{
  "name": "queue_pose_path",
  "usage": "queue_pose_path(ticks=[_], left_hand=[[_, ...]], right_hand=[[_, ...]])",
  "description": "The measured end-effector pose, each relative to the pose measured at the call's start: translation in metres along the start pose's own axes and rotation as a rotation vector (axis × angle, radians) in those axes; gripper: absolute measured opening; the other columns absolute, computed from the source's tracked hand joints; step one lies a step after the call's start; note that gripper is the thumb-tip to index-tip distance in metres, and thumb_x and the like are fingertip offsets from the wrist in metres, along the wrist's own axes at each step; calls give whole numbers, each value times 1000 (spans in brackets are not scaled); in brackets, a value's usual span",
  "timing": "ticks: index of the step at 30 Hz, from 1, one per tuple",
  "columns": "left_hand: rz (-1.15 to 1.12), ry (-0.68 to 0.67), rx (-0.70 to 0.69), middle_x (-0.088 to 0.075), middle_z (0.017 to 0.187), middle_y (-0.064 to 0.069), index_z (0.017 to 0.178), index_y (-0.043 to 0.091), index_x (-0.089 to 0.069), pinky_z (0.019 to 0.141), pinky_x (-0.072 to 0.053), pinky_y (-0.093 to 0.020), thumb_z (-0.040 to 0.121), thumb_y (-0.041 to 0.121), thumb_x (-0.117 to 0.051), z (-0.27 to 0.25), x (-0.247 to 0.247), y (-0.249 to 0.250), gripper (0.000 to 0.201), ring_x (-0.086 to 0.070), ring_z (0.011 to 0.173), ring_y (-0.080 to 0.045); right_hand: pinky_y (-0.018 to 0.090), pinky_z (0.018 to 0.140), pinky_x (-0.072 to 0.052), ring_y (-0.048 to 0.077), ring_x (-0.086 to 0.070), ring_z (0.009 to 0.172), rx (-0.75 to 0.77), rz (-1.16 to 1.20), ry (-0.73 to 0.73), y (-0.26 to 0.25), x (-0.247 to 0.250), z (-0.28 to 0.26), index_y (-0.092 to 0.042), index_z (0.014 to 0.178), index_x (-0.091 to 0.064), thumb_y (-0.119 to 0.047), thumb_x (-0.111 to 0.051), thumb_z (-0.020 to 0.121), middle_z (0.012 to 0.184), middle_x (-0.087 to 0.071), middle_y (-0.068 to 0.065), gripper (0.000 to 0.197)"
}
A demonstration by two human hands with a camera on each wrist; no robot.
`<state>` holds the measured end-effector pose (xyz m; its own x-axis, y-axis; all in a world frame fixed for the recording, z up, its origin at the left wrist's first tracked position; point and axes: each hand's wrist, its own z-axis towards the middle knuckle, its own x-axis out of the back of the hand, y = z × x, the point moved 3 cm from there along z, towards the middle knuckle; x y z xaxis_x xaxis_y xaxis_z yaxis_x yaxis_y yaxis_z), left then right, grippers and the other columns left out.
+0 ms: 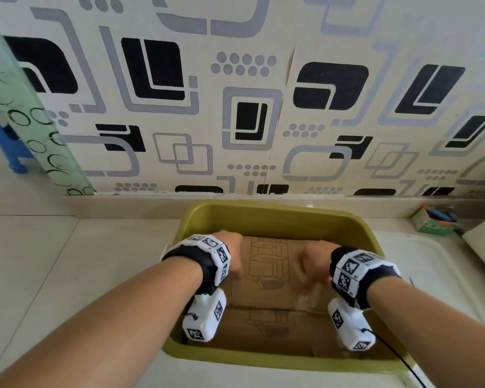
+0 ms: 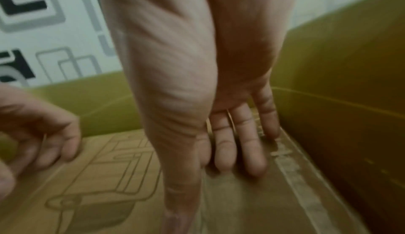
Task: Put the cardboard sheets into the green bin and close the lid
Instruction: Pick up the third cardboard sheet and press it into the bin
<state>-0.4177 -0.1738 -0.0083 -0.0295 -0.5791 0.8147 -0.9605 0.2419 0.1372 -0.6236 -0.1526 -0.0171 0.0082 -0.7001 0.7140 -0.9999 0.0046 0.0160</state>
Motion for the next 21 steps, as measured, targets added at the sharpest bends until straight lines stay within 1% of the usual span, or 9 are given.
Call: queue_pose_path(ticks=[2, 5, 7, 9, 12, 15, 16, 19, 21], left_hand=[[78, 28, 6, -54, 115, -8, 115, 15, -46, 83, -56, -46, 70, 30, -79, 6, -12, 0, 58, -62, 97, -33], [131, 30, 29, -45, 124, -9, 124, 18, -37, 88, -52, -50, 65, 27, -81, 14, -24, -2, 74, -57, 108, -40], [123, -4, 29, -44, 126, -10, 123, 19, -38, 89, -52, -51, 63, 26, -83, 21, -30, -4, 76, -57, 110, -39], [90, -38, 37, -44, 128, -9, 125, 20, -38, 89, -53, -51, 60, 31, -85, 29, -34, -8, 81, -57, 111, -37], [14, -116, 49, -43, 129, -4, 129, 24, -37, 90, -53, -50, 53, 45, -87, 36, -35, -13, 93, -56, 111, -34], [-34, -140, 56, -44, 126, -2, 125, 28, -39, 88, -53, -46, 52, 47, -85, 44, -36, -17, 89, -55, 106, -29], [-44, -137, 54, -44, 126, -2, 125, 28, -39, 87, -52, -43, 52, 47, -85, 45, -38, -18, 88, -54, 104, -27], [-58, -129, 57, -42, 127, -1, 126, 29, -39, 84, -49, -38, 53, 46, -86, 46, -42, -19, 89, -52, 106, -26], [-78, -112, 62, -41, 129, 0, 126, 31, -40, 87, -49, -39, 53, 48, -85, 45, -43, -20, 87, -51, 113, -26]], right_hand=[[30, 66, -55, 17, -64, 73, 13, -80, -7, -1, -9, 12, -19, 80, -66, -52, -88, 59, 80, -68, -3, 45], [28, 59, -47, 17, -58, 66, 39, -119, -37, -3, -18, 23, -17, 77, -64, -44, -83, 72, 75, -62, -1, 32], [29, 65, -52, 21, -66, 79, 63, -150, -67, 0, -27, 31, -15, 93, -71, -52, -86, 62, 86, -69, 1, 51], [34, 75, -55, 22, -67, 89, 95, -192, -100, 3, -34, 37, -15, 105, -69, -56, -88, 56, 95, -70, 0, 67], [33, 75, -53, 19, -60, 89, 143, -183, -136, 8, -36, 42, -16, 107, -60, -47, -89, 62, 94, -62, -5, 63], [28, 63, -45, 17, -54, 88, 149, -109, -114, 16, -36, 50, -22, 103, -51, -41, -91, 60, 100, -57, -4, 61], [29, 63, -45, 18, -56, 90, 143, -96, -106, 17, -38, 52, -25, 100, -49, -42, -92, 58, 103, -59, -4, 63], [36, 74, -52, 21, -60, 95, 135, -113, -90, 18, -46, 54, -26, 99, -48, -46, -93, 53, 108, -62, -1, 67], [35, 73, -52, 21, -61, 94, 129, -132, -65, 16, -45, 49, -23, 102, -52, -46, -92, 55, 107, -63, 0, 65]])
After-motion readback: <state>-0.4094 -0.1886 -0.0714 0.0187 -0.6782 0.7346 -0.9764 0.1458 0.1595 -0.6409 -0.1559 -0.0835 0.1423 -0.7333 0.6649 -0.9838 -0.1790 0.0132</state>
